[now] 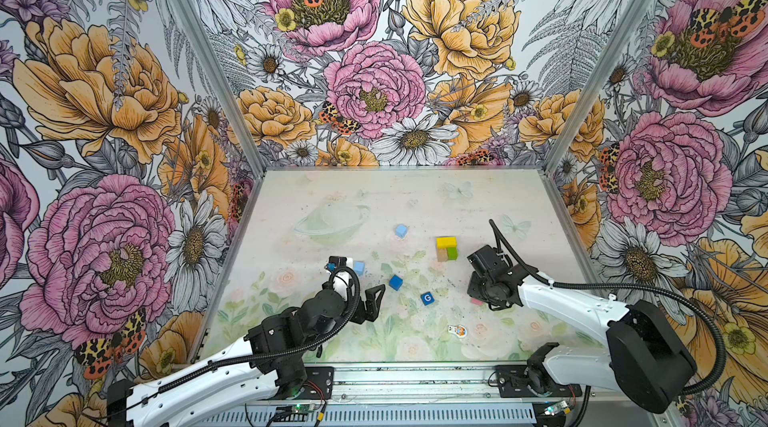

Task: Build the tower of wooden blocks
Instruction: 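Lift the pink bar and carry it toward the yellow-topped stack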

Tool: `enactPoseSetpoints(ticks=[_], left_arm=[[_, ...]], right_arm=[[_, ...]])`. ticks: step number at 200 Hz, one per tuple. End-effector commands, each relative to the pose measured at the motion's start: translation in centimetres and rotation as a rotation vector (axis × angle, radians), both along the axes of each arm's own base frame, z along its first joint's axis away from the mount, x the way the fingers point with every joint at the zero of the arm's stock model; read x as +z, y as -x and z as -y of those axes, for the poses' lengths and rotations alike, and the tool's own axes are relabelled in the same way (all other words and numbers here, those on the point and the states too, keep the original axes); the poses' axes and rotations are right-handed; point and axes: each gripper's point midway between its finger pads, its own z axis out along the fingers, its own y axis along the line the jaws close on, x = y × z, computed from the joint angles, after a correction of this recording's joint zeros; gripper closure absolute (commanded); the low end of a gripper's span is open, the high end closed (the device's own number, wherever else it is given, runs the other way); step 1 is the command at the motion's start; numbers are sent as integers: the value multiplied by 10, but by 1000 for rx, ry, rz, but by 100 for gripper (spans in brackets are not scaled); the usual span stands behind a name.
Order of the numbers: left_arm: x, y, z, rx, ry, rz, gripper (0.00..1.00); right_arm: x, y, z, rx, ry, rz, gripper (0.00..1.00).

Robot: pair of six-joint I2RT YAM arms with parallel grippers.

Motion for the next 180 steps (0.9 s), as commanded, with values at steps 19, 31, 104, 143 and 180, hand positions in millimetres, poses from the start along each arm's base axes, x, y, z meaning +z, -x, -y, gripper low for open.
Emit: enactPoseSetpoints(ticks=[19,31,104,143,180], left_arm=[[19,-2,4,-35,45,36,1],[19,-1,5,-44,43,36,1],[17,0,1,-48,53,41,1],[19,3,0,-55,65,42,1],[21,4,-7,-40,66,50,1]], right_arm=[[-3,-10,-6,-33,-35,20,53],[-3,-10,-7,-29,-40,20,42],[1,14,-13,-35,-124,30,36],[-2,11,-37,8,-149,22,37],[-1,-3,-73,75,-171,18,37]])
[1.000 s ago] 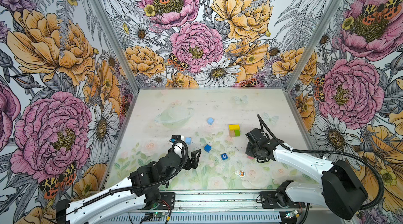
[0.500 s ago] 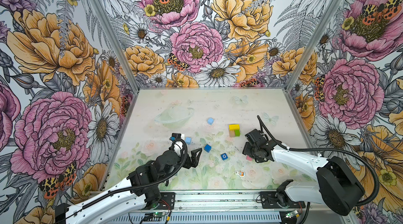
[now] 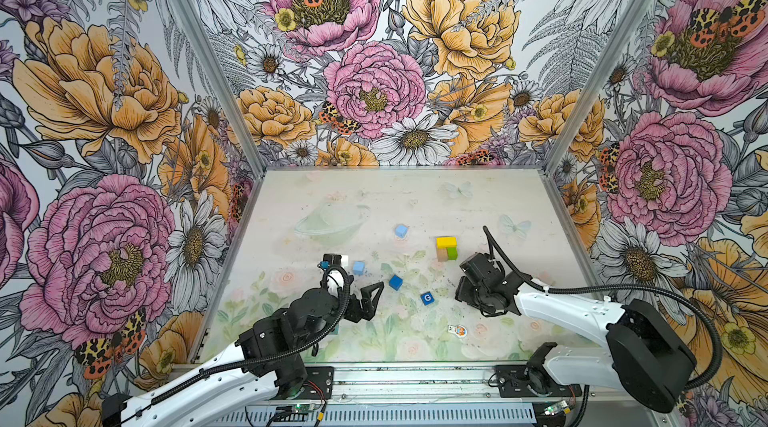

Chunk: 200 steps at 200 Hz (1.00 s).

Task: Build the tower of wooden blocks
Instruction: 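Lift the pink bar and carry it toward the yellow-topped stack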

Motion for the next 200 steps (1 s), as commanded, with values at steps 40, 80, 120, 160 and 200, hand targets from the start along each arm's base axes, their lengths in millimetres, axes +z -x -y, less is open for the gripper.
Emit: enactPoseSetpoints(ticks=[40,80,120,160,200], left_arm=[[3,2,-12,14,-17,15,1],[5,3,-15,21,-14,18,1],[5,0,-12,23,-15,21,1],[4,-1,-5,7,-29,12,1],[2,1,-4,-5,-30,6,1]], right_arm=[[10,-29,-50,88,-57,14,38],[28,-23,-31,146,67,1,37],[50,-20,-3,170,196,14,25],[39,-22,4,188,223,-33,16],[26,-31,3,191,204,-52,15]])
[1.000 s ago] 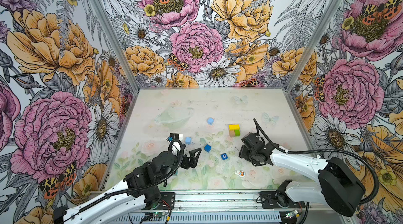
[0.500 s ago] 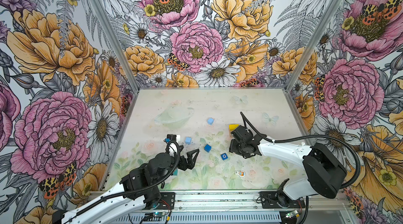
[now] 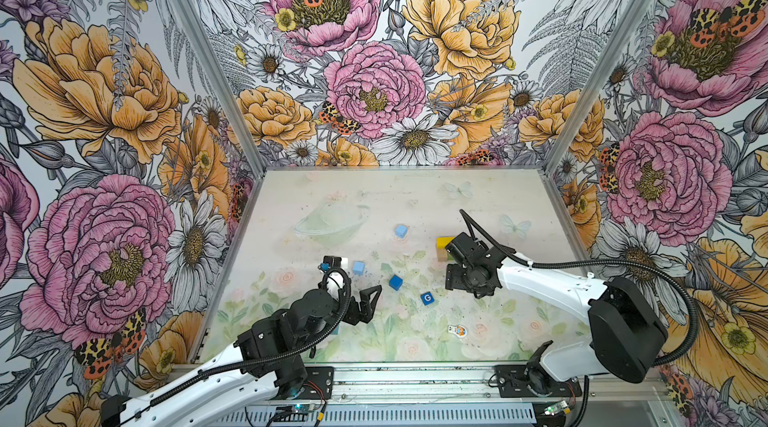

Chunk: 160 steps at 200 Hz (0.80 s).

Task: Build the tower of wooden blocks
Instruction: 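Lift the pink bar and carry it toward the yellow-topped stack, then position the pink bar above the yellow bar, aligning it lengthwise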

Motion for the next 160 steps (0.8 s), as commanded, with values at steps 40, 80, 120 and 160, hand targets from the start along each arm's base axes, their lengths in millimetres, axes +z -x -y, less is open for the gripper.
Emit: enactPoseSetpoints(ticks=[40,80,120,160], left_arm=[[10,-2,6,-21,1,20,1],[9,-6,12,-27,-11,18,1],[9,-7,14,-26,-16,20,1],[9,-8,14,-25,-18,19,1]], right_arm=[[-12,-15,-6,28,-20,-11,15],[-22,-18,-6,24,-13,-32,16],[-28,-21,-3,4,-3,-42,22],[-29,-24,-3,-1,-9,-38,23]])
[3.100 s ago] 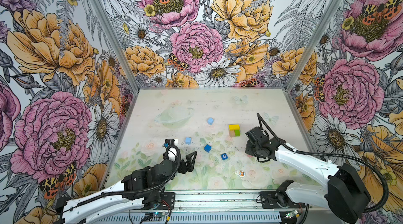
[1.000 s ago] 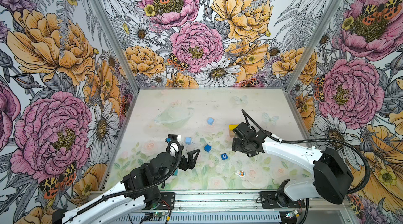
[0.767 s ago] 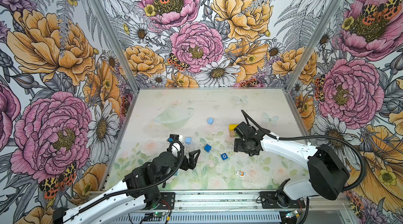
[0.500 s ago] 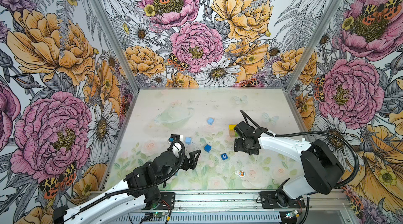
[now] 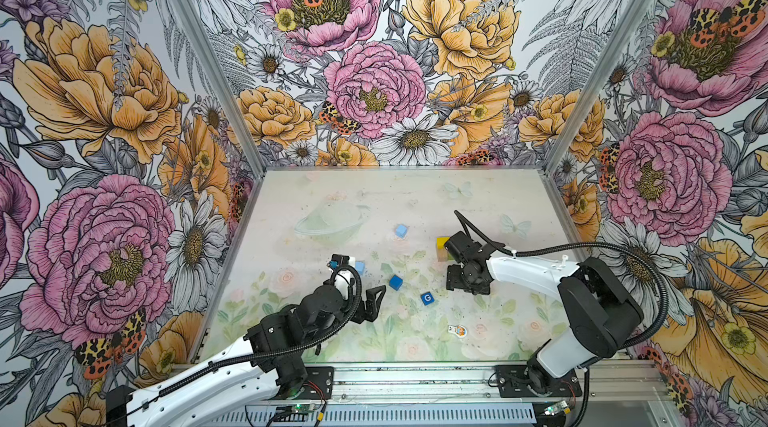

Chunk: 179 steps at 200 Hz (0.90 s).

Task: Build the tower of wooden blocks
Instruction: 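Position the pink bar above the yellow bar, aligning it lengthwise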

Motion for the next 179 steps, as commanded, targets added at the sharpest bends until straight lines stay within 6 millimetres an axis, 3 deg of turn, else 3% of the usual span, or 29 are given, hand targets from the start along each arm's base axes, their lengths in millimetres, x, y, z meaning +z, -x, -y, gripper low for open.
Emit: enactPoseSetpoints(ticks=[1,63,114,151,179], left_arm=[[18,-2,5,-17,32,36,1],[18,-3,4,-18,24,39,1],[18,-3,2,-15,19,42,1],[18,-5,0,-7,15,46,1],[18,-8,-1,0,11,46,1]], right_arm=[[5,-14,-6,-6,-23,36,23],[4,-16,-8,-2,-27,29,49],[25,-26,-17,42,-57,66,53],[48,-45,-24,83,-46,106,53],[55,-58,-31,112,-36,115,53]])
